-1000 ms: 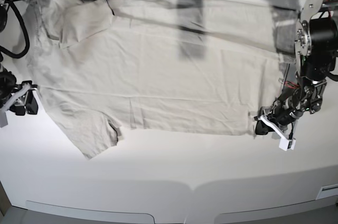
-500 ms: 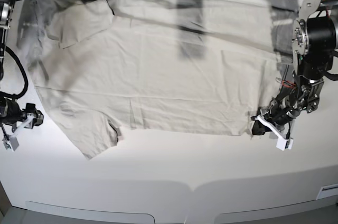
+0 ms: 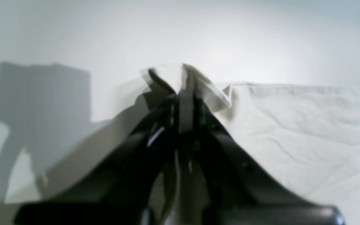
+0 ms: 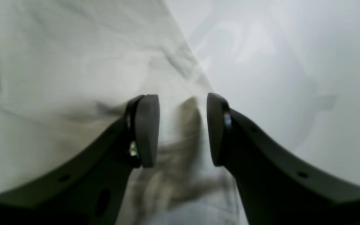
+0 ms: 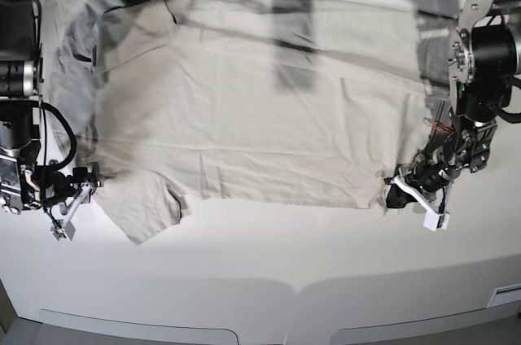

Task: Fold the T-shirt properly
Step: 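Release the shoulders and move both grippers to the shirt's hem corners, then pinch the hem corners with both grippers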

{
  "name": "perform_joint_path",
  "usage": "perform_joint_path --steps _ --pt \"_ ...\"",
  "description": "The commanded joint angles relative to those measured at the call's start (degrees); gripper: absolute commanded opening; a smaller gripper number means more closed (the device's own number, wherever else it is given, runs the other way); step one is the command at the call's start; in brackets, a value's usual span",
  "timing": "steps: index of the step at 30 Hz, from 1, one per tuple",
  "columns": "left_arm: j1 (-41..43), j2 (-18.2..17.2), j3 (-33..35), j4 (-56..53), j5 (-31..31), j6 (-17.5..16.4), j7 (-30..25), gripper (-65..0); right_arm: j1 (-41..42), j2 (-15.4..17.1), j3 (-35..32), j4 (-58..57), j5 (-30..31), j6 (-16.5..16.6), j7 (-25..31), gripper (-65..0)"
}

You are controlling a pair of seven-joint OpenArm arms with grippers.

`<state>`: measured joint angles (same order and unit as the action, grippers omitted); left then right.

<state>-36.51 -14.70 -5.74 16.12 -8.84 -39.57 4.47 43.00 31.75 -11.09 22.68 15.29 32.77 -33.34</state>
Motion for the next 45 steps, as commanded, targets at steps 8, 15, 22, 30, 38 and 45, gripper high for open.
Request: perform_joint_path --steps 8,15,22,30,38,45 --pt "-1.6 -0.4 -0.1 0.6 -0.2 -0.4 -0.5 -65.0 2.2 1.0 0.1 -1.6 -8.1 -2.4 8.2 -39.5" --pt "-1.6 -0.4 -0.1 0.6 -0.2 -0.4 -0.5 -65.0 2.2 0.8 0.1 -4.3 -9.5 -1.2 7.0 -39.5" --pt "-1.6 -0.4 -0.1 0.6 -0.2 -0.4 -0.5 -65.0 2.2 0.3 0.1 -10.3 -7.3 4.2 4.0 -39.5" --pt "-1.6 -0.4 -0.1 0.6 -0.2 -0.4 0.2 -65.0 2.2 0.0 0.1 -11.3 0.1 7.2 -8.5 -41.3" --pt "-1.6 -0.4 -0.1 0.6 -0.2 -0.4 0.2 -65.0 2.2 0.0 0.1 -11.3 -1.1 7.2 -3.3 -64.4" --pt "-1.6 -0.4 -0.1 0.6 -0.8 -0.4 -0.3 -65.0 2.6 0.0 0.1 -11.3 -4.5 7.2 13.6 -65.0"
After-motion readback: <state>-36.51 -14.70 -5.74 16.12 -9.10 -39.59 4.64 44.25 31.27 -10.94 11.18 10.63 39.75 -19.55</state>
